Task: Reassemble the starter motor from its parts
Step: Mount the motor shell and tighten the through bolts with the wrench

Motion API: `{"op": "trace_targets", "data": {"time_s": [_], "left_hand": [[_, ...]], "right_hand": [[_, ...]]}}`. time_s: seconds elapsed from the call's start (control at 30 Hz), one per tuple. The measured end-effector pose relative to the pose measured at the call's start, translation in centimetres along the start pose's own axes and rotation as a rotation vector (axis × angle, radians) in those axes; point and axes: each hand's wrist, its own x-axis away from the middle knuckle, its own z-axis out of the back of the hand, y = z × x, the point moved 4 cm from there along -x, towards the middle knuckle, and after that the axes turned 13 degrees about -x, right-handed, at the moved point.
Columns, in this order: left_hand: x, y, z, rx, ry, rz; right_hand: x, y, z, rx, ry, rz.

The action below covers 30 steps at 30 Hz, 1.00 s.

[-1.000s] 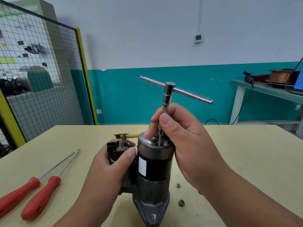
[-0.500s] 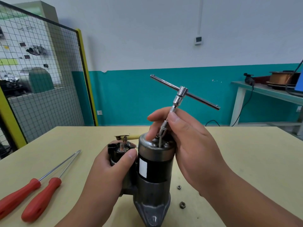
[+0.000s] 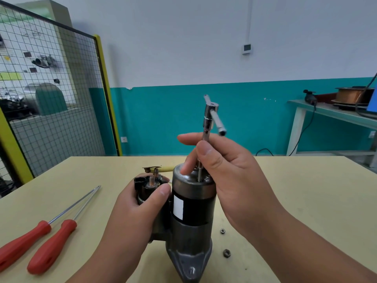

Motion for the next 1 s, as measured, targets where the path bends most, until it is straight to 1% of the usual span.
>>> {"op": "trace_targets", "data": {"time_s": [0.13,0.37,0.43,0.6,0.7,0.8,0.87,0.93,1.0], "left_hand": [[-0.1,0.0,0.0,-0.002,0.007,0.006],[0.4,0.8,-0.1,0.005,-0.038,-0.060],[0.7,1.2,-0.1,-0.014,-0.059,-0.101],[1.2,2.0,-0.4,-0.093,-0.086,-0.171],[1.3,2.2,-0.5,-0.092,-0.095,-0.158],[1.4,2.5,-0.5,-0.116,-0.080,-0.175],[1.4,2.4,-0.5,-0.126,-0.078,-0.177],[1.4,2.2,-0.5,-0.126,-0.069,-0.172],[1.3,2.1,-0.4,-0.117,-0.048,-0.171]], "right_hand": [[-0.1,0.2,0.1,-0.056,0.015,-0.011],[-0.2,-0.4,0.3,-0.024,0.029,-0.012],[-0.2,-0.9,0.3,0.068,0.028,0.025],[0.3,-2.8,-0.2,0.558,0.007,0.297],[0.5,-3.2,-0.5,0.650,0.023,0.327],[0.5,-3.2,-0.3,0.644,0.074,0.315],[0.4,-3.0,-0.1,0.600,0.118,0.283],[0.5,-2.7,0.1,0.471,0.134,0.225],[0.5,-2.3,0.3,0.290,0.134,0.146]]}}
